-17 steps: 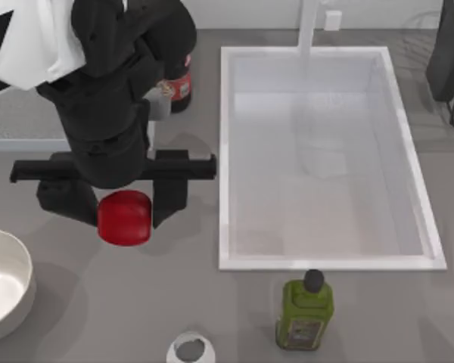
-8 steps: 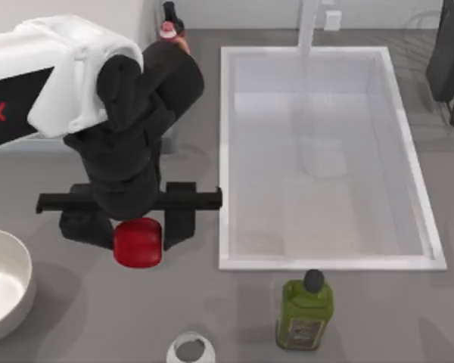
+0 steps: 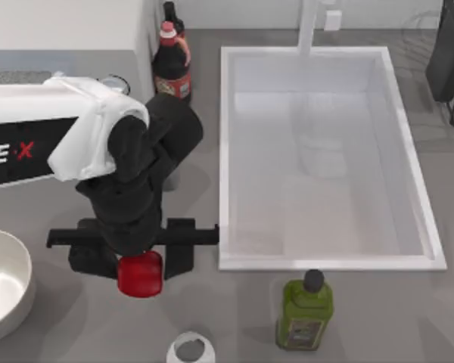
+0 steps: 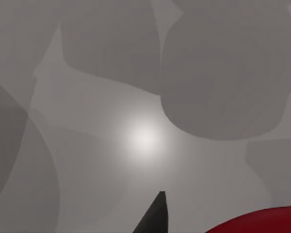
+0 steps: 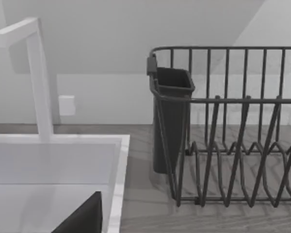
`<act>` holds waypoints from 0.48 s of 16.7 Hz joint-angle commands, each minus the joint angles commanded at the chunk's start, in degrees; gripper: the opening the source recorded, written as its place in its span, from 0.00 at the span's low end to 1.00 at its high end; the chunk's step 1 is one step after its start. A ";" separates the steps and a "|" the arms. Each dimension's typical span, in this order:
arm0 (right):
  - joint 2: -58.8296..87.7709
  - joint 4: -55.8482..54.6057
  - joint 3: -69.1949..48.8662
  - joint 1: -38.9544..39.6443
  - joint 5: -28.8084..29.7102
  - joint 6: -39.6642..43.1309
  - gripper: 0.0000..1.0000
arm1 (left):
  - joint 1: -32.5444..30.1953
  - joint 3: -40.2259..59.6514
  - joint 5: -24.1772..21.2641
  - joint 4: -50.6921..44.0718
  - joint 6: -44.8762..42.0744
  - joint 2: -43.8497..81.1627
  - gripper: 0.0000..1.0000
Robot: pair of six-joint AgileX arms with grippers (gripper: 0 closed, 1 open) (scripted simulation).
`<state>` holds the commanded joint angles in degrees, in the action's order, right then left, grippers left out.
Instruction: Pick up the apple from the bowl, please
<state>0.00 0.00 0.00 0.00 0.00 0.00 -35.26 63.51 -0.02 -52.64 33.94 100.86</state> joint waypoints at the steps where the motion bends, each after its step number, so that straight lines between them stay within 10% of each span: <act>1: 0.00 0.00 0.00 0.00 0.00 0.00 1.00 | 0.00 0.00 0.00 0.00 0.00 0.00 0.00; 8: 0.00 0.00 0.00 0.00 0.00 0.00 1.00 | 0.00 0.00 0.00 0.00 0.00 0.00 0.53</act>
<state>0.00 0.00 0.00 0.00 0.00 0.00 -35.26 63.51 -0.02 -52.64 33.94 100.86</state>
